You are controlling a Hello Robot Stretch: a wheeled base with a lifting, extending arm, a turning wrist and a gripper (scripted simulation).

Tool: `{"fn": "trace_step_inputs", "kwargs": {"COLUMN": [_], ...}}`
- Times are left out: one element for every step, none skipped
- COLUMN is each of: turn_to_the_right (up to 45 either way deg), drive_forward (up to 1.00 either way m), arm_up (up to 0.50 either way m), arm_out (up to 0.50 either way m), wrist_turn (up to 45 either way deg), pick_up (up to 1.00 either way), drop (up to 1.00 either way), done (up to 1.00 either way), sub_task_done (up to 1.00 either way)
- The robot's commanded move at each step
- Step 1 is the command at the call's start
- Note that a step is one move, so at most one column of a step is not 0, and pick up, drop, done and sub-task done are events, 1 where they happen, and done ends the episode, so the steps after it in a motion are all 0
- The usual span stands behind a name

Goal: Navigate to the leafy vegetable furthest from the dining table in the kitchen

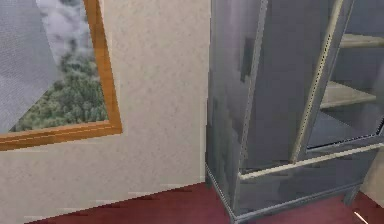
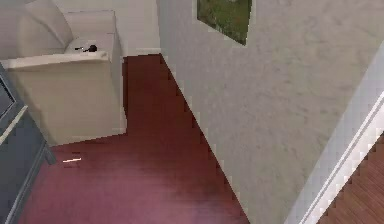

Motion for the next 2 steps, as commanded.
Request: {"fn": "trace_step_inputs", "kwargs": {"turn_to_the_right": [-6.0,0.0], "drive_forward": [0.0,0.3], "arm_up": [0.0,0.0], "arm_out": [0.0,0.0], "wrist_turn": [0.0,0.0], "pick_up": [0.0,0.0], "drop": [0.0,0.0], "done": [0.0,0.0], "sub_task_done": [0.0,0.0]}}
